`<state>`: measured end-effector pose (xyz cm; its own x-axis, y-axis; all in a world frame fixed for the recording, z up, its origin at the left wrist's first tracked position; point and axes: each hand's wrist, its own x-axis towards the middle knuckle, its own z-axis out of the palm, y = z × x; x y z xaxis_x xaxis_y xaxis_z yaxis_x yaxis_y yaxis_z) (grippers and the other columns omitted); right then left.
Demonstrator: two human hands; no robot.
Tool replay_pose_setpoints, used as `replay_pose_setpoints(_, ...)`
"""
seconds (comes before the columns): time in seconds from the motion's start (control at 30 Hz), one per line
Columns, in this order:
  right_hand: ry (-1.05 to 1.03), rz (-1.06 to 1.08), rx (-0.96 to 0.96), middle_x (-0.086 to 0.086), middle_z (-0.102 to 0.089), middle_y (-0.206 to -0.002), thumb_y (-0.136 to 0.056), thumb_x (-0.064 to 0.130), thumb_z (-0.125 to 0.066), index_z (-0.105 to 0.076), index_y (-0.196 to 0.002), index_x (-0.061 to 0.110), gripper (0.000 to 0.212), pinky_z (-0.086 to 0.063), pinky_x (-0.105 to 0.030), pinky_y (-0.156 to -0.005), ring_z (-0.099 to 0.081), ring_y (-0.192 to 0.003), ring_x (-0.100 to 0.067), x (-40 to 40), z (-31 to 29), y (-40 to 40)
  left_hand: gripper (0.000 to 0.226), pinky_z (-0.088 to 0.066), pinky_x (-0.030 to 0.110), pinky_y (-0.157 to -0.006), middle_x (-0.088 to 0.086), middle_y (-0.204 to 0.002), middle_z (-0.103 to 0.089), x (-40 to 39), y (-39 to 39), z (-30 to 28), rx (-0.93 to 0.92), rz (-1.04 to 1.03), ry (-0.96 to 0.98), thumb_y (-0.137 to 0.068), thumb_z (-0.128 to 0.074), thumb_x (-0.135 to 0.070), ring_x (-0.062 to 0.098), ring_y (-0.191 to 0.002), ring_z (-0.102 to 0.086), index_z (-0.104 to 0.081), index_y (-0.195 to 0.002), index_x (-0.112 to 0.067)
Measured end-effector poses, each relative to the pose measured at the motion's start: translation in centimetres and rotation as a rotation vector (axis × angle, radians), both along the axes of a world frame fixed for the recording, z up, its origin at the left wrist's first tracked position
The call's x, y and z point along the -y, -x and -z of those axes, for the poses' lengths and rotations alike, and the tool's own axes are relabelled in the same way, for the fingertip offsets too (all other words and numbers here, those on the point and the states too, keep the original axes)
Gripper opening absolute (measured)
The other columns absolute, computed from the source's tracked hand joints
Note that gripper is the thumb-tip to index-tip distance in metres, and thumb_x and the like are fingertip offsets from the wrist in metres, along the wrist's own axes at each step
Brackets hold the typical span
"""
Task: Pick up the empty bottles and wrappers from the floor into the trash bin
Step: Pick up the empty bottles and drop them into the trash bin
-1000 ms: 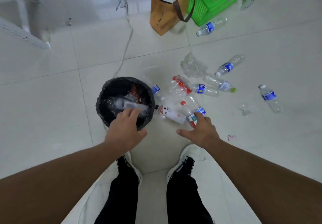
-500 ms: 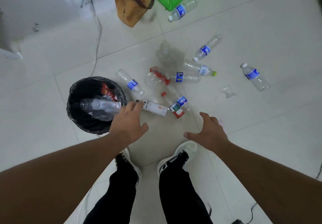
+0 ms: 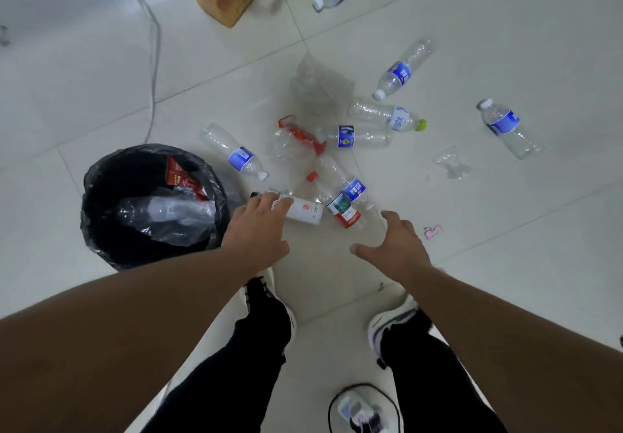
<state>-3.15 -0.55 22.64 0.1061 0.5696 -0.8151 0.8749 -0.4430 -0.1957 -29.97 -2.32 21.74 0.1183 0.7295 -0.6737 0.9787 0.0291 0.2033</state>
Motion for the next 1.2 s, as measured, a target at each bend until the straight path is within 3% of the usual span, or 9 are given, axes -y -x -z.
replay_pose_setpoints(0.13,-0.055,-0.099,-0.034,0.0,-0.054,-0.134,-0.063,0.073,-0.083,-0.045,-0.145,0.036,0.098,-0.055,-0.042,-0.096,-0.064,-0.12,-0.027,0.2,8.9,1.2,0.089,-0.039,0.049,-0.116,0.002,-0.16,-0.039,-0.5,-0.6,8.9,-0.039,0.023,0.0,-0.081,-0.078,-0.039,0.028,-0.143,-0.04,-0.031,-0.156,-0.029)
replay_pose_setpoints(0.3,-0.152,-0.24,-0.017,-0.001,-0.057,-0.14,-0.073,0.064,-0.082,-0.041,-0.15,0.03,0.093,-0.056,-0.045,-0.099,-0.059,-0.125,-0.026,0.4,21.2,0.7,0.094,-0.025,0.053,-0.127,0.0,-0.166,-0.034,-0.7,-1.5,20.2,-0.101,0.096,0.002,-0.084,-0.078,-0.038,0.026,-0.152,-0.032,-0.024,-0.16,-0.034)
replay_pose_setpoints(0.47,-0.264,-0.274,-0.003,-0.003,-0.06,-0.124,-0.077,0.057,-0.075,-0.046,-0.138,0.025,0.075,-0.056,-0.042,-0.084,-0.062,-0.112,-0.028,1.9,26.2,-0.5,0.084,-0.026,0.055,-0.124,0.003,-0.158,-0.04,0.7,-1.9,24.6,-0.221,0.157,-0.046,-0.085,-0.075,-0.034,0.032,-0.141,-0.043,-0.03,-0.156,-0.032)
replay_pose_setpoints(0.6,-0.179,-0.149,-0.082,-0.002,-0.056,-0.11,-0.072,0.055,-0.072,-0.041,-0.128,0.024,0.072,-0.058,-0.043,-0.079,-0.062,-0.094,-0.028,3.5,22.1,-3.4,0.076,-0.035,0.05,-0.113,0.0,-0.137,-0.052,1.3,-2.6,20.1,-0.261,0.227,-0.043,-0.075,-0.077,-0.036,0.03,-0.125,-0.052,-0.042,-0.141,-0.03)
replay_pose_setpoints(0.83,-0.054,0.115,-0.1,0.004,-0.052,-0.105,-0.061,0.055,-0.071,-0.042,-0.122,0.029,0.072,-0.045,-0.036,-0.077,-0.058,-0.091,-0.026,4.6,7.8,-12.3,0.065,-0.043,0.052,-0.1,0.002,-0.115,-0.061,0.9,-6.2,5.1,-0.223,0.195,-0.075,-0.063,-0.084,-0.03,0.034,-0.105,-0.061,-0.062,-0.125,-0.024)
replay_pose_setpoints(1.0,-0.089,0.224,-0.042,0.003,-0.053,-0.111,-0.061,0.052,-0.073,-0.046,-0.131,0.028,0.079,-0.049,-0.037,-0.082,-0.061,-0.098,-0.025,3.1,-1.6,-19.4,0.068,-0.048,0.051,-0.091,-0.004,-0.103,-0.059,-0.3,-11.8,-3.9,-0.203,0.042,-0.074,-0.057,-0.081,-0.033,0.032,-0.097,-0.064,-0.06,-0.122,-0.029)
replay_pose_setpoints(1.2,-0.149,0.317,-0.052,0.007,-0.051,-0.108,-0.067,0.048,-0.08,-0.044,-0.134,0.029,0.078,-0.046,-0.029,-0.067,-0.063,-0.092,-0.019,1.6,-8.3,-26.8,0.063,-0.046,0.042,-0.073,-0.006,-0.092,-0.054,-2.0,-18.6,-10.6,-0.169,0.017,-0.14,-0.054,-0.078,-0.038,0.027,-0.084,-0.061,-0.06,-0.113,-0.029)
